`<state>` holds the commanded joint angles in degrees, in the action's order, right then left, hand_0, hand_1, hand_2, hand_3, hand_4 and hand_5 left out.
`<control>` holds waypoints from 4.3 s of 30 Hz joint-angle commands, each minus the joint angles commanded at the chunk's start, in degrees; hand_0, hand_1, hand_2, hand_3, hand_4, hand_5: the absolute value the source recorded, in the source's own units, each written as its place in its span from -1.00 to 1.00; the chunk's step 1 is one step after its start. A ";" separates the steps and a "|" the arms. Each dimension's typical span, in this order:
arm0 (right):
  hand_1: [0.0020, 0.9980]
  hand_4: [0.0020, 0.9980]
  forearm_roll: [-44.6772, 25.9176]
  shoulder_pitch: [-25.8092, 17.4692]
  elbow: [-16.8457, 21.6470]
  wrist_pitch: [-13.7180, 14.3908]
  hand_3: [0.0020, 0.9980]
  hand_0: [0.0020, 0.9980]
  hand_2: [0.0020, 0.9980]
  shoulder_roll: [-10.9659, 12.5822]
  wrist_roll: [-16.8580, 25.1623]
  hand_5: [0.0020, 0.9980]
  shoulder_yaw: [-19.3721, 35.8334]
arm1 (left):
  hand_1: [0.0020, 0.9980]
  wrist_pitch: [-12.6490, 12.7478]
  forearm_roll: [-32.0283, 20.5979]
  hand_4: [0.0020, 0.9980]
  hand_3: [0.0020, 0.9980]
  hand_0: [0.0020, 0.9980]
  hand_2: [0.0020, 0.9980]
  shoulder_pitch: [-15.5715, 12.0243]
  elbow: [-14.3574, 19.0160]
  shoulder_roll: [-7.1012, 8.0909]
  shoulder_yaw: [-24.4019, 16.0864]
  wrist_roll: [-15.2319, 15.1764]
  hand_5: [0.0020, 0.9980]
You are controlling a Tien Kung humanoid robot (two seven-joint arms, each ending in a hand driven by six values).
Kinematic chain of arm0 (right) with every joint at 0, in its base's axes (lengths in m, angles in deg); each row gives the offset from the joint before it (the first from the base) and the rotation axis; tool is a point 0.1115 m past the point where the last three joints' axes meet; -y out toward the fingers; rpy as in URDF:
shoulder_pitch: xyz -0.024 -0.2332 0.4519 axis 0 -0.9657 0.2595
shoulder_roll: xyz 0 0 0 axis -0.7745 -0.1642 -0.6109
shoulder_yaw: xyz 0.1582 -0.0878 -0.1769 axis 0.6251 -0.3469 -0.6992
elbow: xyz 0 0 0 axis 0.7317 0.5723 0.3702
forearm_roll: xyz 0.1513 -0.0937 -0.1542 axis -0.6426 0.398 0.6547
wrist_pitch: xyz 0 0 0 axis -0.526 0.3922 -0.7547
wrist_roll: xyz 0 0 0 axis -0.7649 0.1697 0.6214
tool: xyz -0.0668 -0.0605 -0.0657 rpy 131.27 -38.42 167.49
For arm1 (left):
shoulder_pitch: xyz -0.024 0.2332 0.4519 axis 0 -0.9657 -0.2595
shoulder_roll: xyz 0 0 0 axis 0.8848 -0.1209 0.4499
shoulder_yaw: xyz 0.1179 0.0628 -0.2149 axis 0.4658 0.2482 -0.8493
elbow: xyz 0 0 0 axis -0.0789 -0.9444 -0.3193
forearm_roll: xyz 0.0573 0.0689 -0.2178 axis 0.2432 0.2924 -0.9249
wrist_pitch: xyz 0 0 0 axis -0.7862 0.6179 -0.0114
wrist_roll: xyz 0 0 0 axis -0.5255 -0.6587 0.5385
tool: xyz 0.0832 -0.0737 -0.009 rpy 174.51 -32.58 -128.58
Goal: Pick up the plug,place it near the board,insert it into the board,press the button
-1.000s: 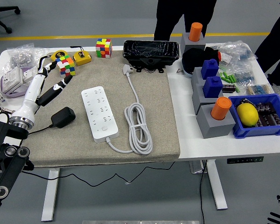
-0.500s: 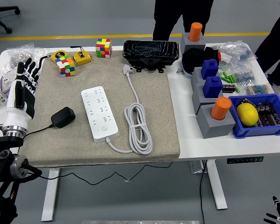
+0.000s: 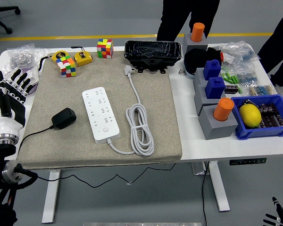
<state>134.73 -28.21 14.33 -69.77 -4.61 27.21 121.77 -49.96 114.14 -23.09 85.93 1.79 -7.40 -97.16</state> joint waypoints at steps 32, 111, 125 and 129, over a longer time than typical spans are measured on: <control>0.18 1.00 -0.94 0.10 0.00 0.22 0.28 0.37 0.22 -0.03 -0.36 1.00 -1.63 | 0.54 2.49 5.61 1.00 0.55 0.56 0.51 -0.23 1.67 0.09 1.28 2.89 1.00; 0.19 1.00 -0.50 -0.29 0.00 0.16 0.28 0.36 0.23 -0.14 -0.30 1.00 -1.34 | 0.50 1.52 13.36 1.00 0.50 0.51 0.46 -0.31 2.92 0.26 2.22 5.68 0.40; 0.19 1.00 -0.45 -0.28 0.00 0.11 0.28 0.36 0.23 -0.12 -0.28 1.00 -1.25 | 0.51 1.33 14.37 1.00 0.51 0.52 0.47 -0.24 3.15 0.16 2.23 5.76 0.34; 0.19 1.00 -0.52 -0.31 0.00 0.08 0.28 0.36 0.23 -0.12 -0.24 1.00 -1.27 | 0.52 1.14 14.74 1.00 0.51 0.52 0.47 -0.20 3.08 0.13 2.19 5.73 0.29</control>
<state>134.21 -28.52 14.33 -69.68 -4.73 26.96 120.50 -48.82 128.88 -23.29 89.01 1.92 -5.21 -91.43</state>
